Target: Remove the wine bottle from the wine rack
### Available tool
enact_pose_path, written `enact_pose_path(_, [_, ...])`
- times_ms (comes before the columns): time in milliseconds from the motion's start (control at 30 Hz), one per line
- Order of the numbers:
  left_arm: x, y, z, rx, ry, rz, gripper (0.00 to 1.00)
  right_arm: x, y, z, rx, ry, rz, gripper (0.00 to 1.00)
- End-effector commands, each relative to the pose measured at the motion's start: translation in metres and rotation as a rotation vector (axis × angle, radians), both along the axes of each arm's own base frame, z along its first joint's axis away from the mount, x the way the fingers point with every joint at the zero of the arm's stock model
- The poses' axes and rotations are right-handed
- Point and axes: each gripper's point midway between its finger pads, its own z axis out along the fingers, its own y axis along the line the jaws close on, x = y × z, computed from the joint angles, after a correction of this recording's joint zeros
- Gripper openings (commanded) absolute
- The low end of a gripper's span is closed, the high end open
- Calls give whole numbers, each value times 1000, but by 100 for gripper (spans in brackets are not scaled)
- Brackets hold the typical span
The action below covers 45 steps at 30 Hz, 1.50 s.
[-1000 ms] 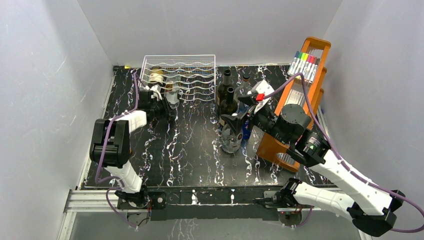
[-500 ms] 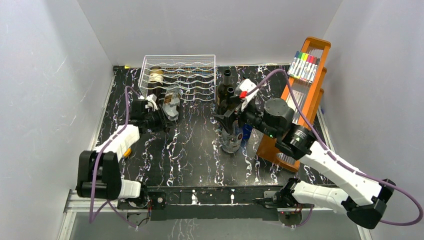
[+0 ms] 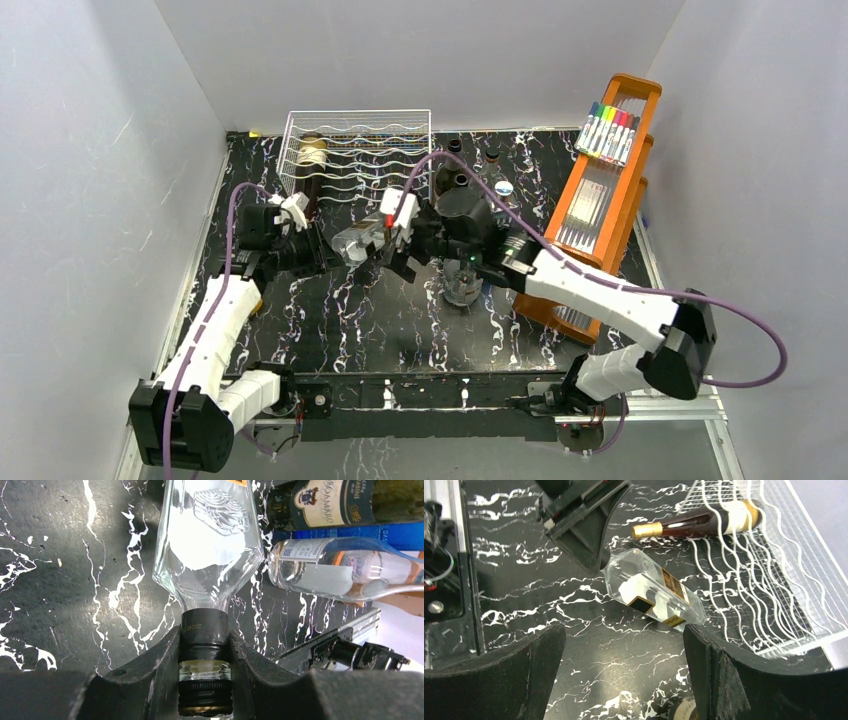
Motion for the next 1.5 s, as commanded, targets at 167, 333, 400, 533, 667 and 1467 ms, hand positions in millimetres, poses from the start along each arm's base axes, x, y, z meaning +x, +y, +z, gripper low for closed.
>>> enact_pose_path(167, [-26,-3,42,14,-39,-123,0,20,46,-19,-17,-176,71,98])
enact_pose_path(333, [-33,-3,49,25,-33,-155,0,32,70,-42,-25,-138,55,98])
enact_pose_path(400, [-36,-2,51,34,-27,-166,0,32,78,-55,-53,-135,65,98])
enact_pose_path(533, [-39,-1,56,45,-20,-178,0,28,88,-75,-48,-177,91,98])
enact_pose_path(667, [-39,-1,63,48,-25,-187,0,33,94,-80,19,-272,82,98])
enact_pose_path(1467, [-9,-3,107,53,-193,-186,48,31,108,-109,203,-90,-22,50])
